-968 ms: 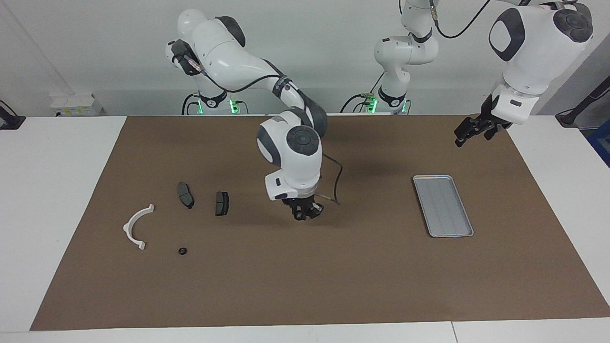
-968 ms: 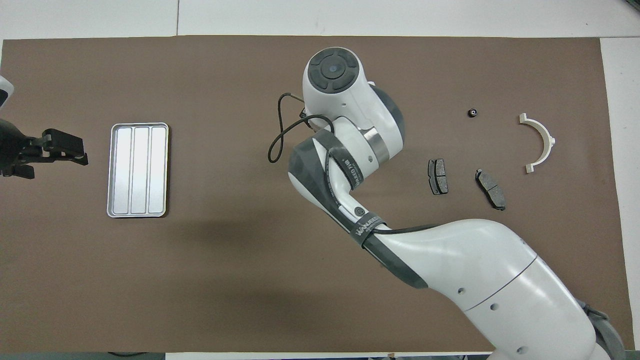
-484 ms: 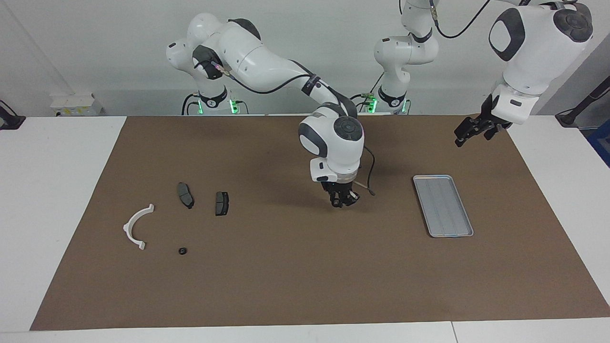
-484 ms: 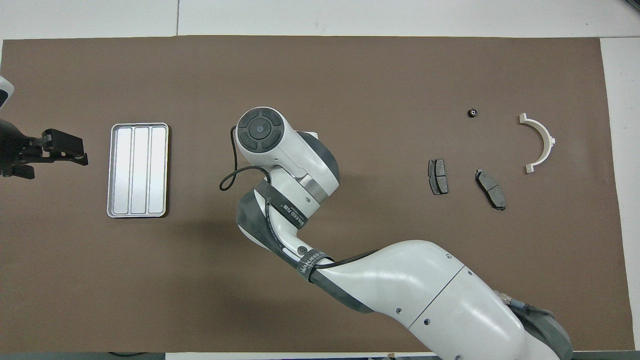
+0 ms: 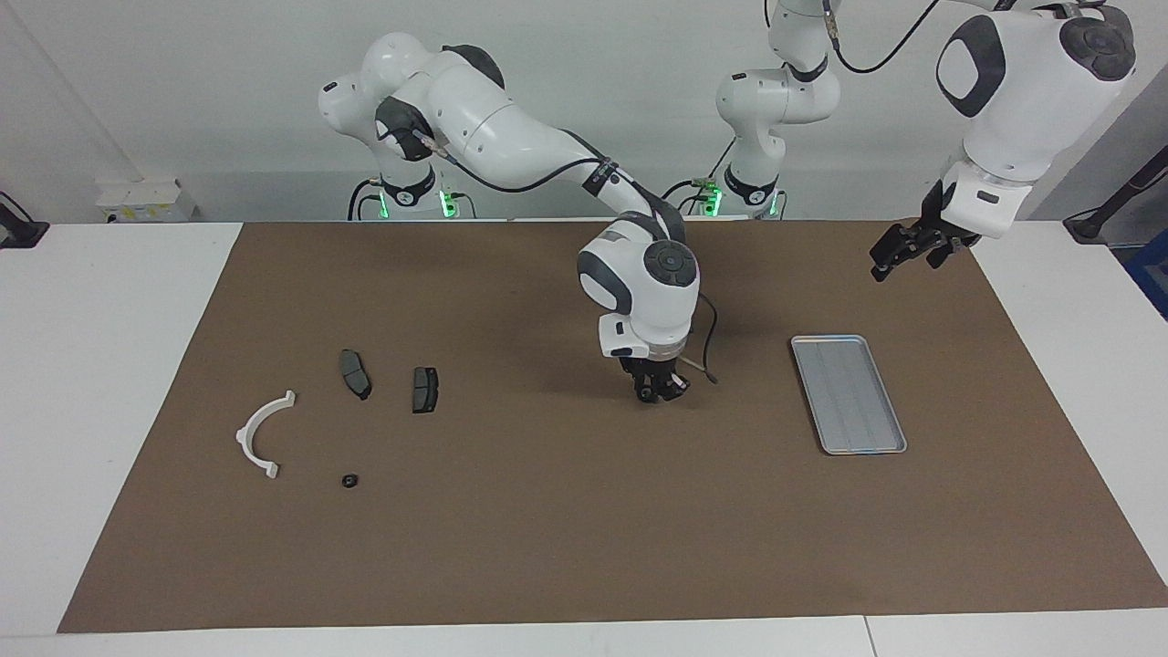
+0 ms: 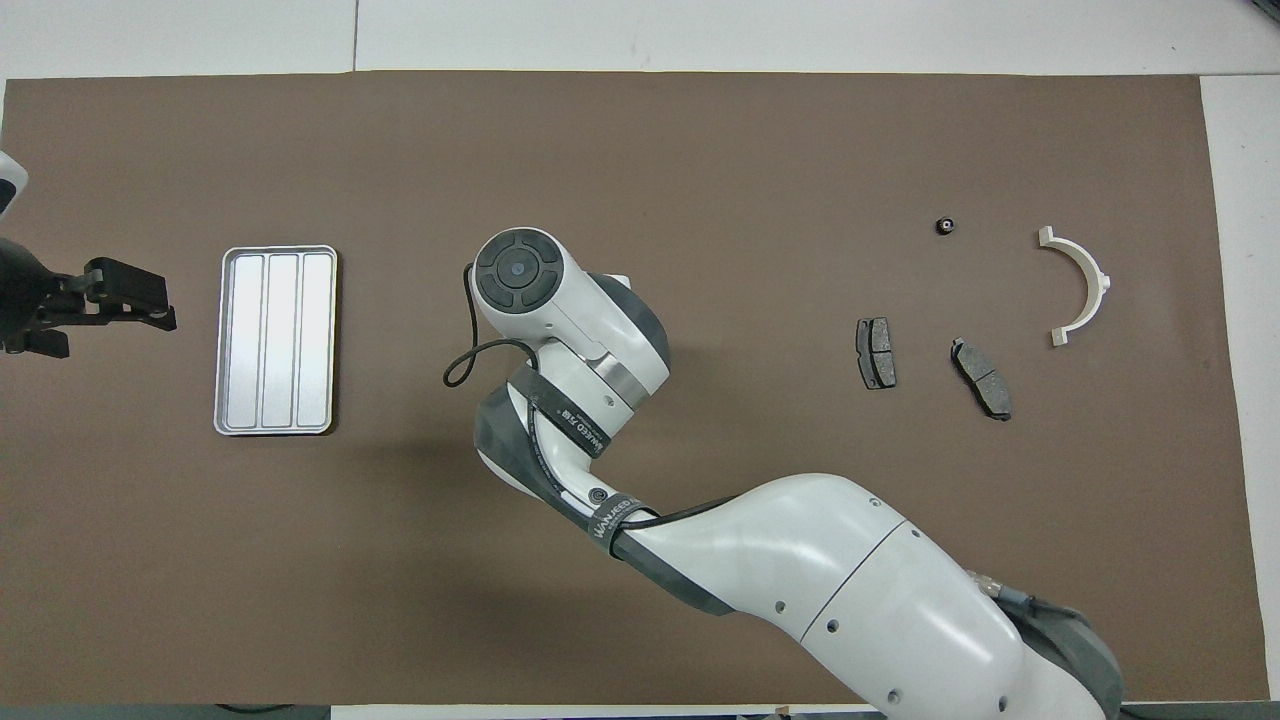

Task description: Pick bearing gear from pile to tray

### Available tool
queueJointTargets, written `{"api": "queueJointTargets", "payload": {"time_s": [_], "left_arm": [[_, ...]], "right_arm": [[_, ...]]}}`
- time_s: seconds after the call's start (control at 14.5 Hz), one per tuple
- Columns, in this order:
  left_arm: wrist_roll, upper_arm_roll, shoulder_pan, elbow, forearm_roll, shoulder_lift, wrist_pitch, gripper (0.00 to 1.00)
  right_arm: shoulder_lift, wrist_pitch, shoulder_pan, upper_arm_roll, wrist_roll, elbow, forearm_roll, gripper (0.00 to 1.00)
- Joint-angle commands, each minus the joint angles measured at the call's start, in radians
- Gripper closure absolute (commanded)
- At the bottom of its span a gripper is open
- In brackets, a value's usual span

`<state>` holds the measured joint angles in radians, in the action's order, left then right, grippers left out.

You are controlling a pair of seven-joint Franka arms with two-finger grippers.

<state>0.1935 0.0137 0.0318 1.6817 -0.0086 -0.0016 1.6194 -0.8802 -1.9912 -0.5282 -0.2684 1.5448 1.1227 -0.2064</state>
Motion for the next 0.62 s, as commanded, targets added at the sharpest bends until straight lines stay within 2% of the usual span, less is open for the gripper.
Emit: {"api": "queueJointTargets", "payload": {"time_s": [0.0, 0.28, 0.35, 0.41, 0.48, 0.55], "left_arm": [[-0.005, -0.001, -0.003, 0.013, -0.013, -0.020, 0.000, 0.00], [-0.005, -0.001, -0.003, 0.013, -0.013, -0.020, 0.000, 0.00], [-0.005, -0.001, -0.003, 0.013, -0.013, -0.020, 0.000, 0.00], [-0.005, -0.001, -0.003, 0.013, -0.013, -0.020, 0.000, 0.00], [-0.005, -0.001, -0.003, 0.013, -0.013, -0.020, 0.000, 0.00], [-0.005, -0.001, -0.003, 0.013, -0.013, -0.020, 0.000, 0.00]], "right_arm": [[-0.026, -0.017, -0.006, 0.005, 0.014, -0.032, 0.002, 1.00], [-0.028, -0.018, -0.009, 0.003, 0.015, -0.032, 0.002, 1.00], [-0.031, -0.018, -0.012, 0.005, 0.014, -0.031, 0.002, 0.90], [-0.031, -0.018, -0.013, 0.005, 0.015, -0.031, 0.002, 0.52], [-0.031, -0.017, -0.012, 0.006, 0.015, -0.031, -0.001, 0.23], [-0.031, -0.015, -0.012, 0.006, 0.012, -0.031, -0.010, 0.00]]}}
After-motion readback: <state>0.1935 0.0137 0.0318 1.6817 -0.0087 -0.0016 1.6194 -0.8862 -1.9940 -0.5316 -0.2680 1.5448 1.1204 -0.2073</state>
